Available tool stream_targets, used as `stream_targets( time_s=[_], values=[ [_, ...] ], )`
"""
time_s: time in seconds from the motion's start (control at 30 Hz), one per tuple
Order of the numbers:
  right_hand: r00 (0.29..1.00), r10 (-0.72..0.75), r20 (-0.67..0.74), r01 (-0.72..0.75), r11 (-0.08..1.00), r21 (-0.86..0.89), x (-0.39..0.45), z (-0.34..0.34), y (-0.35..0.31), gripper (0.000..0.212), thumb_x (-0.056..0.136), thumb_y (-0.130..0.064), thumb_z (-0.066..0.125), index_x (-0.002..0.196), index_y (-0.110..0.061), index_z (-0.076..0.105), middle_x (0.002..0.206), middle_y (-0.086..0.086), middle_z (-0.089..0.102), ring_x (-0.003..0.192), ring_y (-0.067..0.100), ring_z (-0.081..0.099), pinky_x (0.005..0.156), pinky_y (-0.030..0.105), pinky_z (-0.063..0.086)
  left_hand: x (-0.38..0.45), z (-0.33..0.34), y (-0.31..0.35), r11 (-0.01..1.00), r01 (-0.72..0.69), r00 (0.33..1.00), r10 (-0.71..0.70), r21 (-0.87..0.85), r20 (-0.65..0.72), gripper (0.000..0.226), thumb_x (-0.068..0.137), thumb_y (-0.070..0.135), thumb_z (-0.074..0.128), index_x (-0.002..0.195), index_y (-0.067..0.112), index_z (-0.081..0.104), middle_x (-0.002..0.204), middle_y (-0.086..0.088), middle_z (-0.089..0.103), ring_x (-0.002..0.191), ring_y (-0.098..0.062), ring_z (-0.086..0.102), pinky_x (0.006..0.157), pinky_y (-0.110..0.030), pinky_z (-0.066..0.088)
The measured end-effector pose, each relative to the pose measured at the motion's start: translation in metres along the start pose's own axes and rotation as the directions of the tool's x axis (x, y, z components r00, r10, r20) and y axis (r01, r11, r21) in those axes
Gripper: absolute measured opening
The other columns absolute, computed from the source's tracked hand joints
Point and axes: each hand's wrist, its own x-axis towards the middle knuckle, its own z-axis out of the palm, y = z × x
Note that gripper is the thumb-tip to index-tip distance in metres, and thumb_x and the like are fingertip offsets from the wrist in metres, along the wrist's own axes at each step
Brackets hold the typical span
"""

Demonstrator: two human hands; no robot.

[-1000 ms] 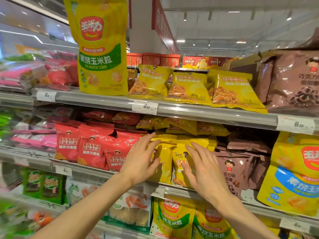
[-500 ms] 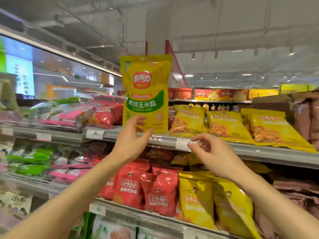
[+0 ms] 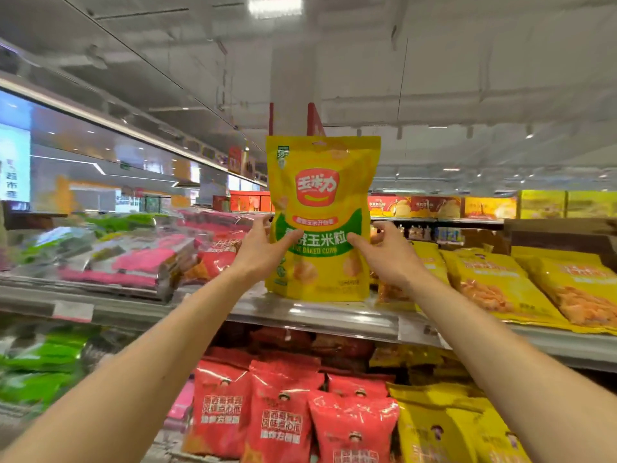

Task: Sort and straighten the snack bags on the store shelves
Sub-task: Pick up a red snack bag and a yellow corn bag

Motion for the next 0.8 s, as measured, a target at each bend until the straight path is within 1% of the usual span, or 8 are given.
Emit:
stream_targets(
  time_s=[0.07,0.13,0.2,0.37,0.47,0.6,0.67,0.8],
  values=[
    [1.0,-0.022,0.019,0.022,0.999,0.025,0.001,0.006,0.0,0.031,0.097,-0.044,0.064,0.117,-0.022,0.055,0.101,-0.012,0.065,0.094,0.013,0.064,0.085,0.033,0.049,0.002,0.002,-0.002,0.999,0.009,1.0,-0.009,-0.033,0.014,0.077,0.087,0.053,0.071,0.148,0.02,0.039,0.136,0.002,0.061,0.117,-0.016,0.059,0.107,-0.049,0.047],
    [0.999,-0.044,0.015,0.042,0.993,0.11,0.002,0.011,-0.001,0.021,0.098,-0.037,0.066,0.11,-0.025,0.054,0.091,-0.014,0.063,0.085,0.009,0.065,0.079,0.032,0.052,0.002,0.002,-0.003,0.999,0.006,1.0,-0.005,-0.05,0.011,0.074,0.086,0.053,0.072,0.145,0.019,0.044,0.132,0.001,0.063,0.117,-0.017,0.06,0.105,-0.047,0.049],
    [0.999,-0.041,0.002,0.04,0.979,0.199,0.003,0.014,-0.003,0.021,0.098,-0.034,0.067,0.112,-0.021,0.056,0.092,-0.008,0.068,0.079,0.007,0.067,0.074,0.031,0.057,0.003,0.001,-0.004,0.998,-0.006,1.0,0.006,-0.065,-0.007,0.074,0.083,0.054,0.075,0.142,0.018,0.047,0.127,0.002,0.064,0.116,-0.017,0.06,0.103,-0.045,0.05],
    [0.999,-0.042,-0.027,0.049,0.955,0.293,0.011,0.012,-0.016,0.025,0.097,-0.034,0.067,0.114,-0.022,0.053,0.092,-0.011,0.069,0.08,0.006,0.069,0.081,0.035,0.06,-0.001,-0.007,0.01,0.993,-0.068,0.995,0.06,-0.101,-0.078,0.075,0.084,0.049,0.077,0.144,0.016,0.045,0.119,0.007,0.063,0.104,-0.006,0.061,0.094,-0.033,0.051],
    [0.997,-0.069,-0.04,0.078,0.943,0.324,0.011,0.005,-0.031,0.035,0.097,-0.036,0.067,0.124,-0.018,0.054,0.096,-0.013,0.069,0.082,0.004,0.069,0.069,0.027,0.057,-0.003,-0.017,0.026,0.987,-0.107,0.989,0.093,-0.124,-0.116,0.072,0.085,0.044,0.077,0.143,0.017,0.044,0.113,0.011,0.062,0.102,-0.004,0.06,0.089,-0.026,0.049],
    [0.99,-0.131,-0.055,0.142,0.933,0.33,0.006,-0.007,-0.048,0.043,0.097,-0.038,0.067,0.132,-0.017,0.055,0.105,-0.011,0.068,0.09,0.0,0.066,0.067,0.021,0.051,-0.014,-0.032,0.046,0.983,-0.126,0.98,0.103,-0.137,-0.168,0.068,0.082,0.048,0.078,0.136,0.022,0.047,0.102,0.02,0.061,0.1,0.0,0.061,0.083,-0.024,0.048],
    [0.988,-0.146,-0.046,0.152,0.926,0.345,-0.002,-0.014,-0.052,0.044,0.096,-0.039,0.068,0.133,-0.018,0.054,0.113,-0.008,0.07,0.095,0.004,0.068,0.068,0.02,0.052,-0.025,-0.039,0.052,0.98,-0.118,0.982,0.092,-0.162,-0.163,0.059,0.08,0.05,0.079,0.126,0.025,0.051,0.102,0.018,0.063,0.098,0.001,0.062,0.077,-0.021,0.047],
    [0.988,-0.148,-0.037,0.152,0.929,0.338,-0.031,-0.023,-0.045,0.041,0.095,-0.037,0.069,0.129,-0.016,0.057,0.107,-0.009,0.075,0.086,0.004,0.074,0.068,0.026,0.06,-0.057,-0.038,0.052,0.97,-0.086,0.993,0.065,-0.229,-0.097,0.053,0.077,0.053,0.08,0.117,0.023,0.066,0.105,0.013,0.073,0.095,0.001,0.069,0.076,-0.022,0.05]
  ],
)
